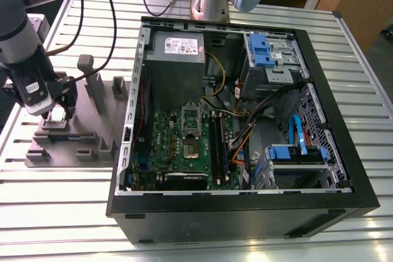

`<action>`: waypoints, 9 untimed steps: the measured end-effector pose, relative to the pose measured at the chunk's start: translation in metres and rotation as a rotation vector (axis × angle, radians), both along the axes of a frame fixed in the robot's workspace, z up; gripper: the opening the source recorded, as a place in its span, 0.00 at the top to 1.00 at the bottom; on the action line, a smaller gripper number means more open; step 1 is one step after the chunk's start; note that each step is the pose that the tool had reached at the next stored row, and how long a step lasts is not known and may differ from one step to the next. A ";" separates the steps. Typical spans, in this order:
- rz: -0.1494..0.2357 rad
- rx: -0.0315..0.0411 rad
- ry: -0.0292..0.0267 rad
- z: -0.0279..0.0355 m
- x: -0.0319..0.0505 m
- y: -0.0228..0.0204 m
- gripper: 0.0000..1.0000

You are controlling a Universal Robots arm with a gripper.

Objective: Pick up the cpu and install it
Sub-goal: 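Pick up the cpu and move it towards the insertion slot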

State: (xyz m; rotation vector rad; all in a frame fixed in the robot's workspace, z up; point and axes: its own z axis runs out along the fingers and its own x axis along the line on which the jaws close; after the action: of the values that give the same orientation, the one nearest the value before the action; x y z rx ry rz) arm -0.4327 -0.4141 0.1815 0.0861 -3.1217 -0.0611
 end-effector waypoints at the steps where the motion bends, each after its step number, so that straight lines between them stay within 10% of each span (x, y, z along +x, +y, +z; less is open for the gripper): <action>1: 0.000 0.0001 -0.0002 -0.0002 0.0000 0.0001 0.34; 9: 0.000 0.0001 -0.0002 -0.0004 0.0000 0.0000 0.34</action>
State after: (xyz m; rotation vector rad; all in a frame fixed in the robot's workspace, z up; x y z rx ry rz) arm -0.4327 -0.4141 0.1811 0.0860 -3.1219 -0.0613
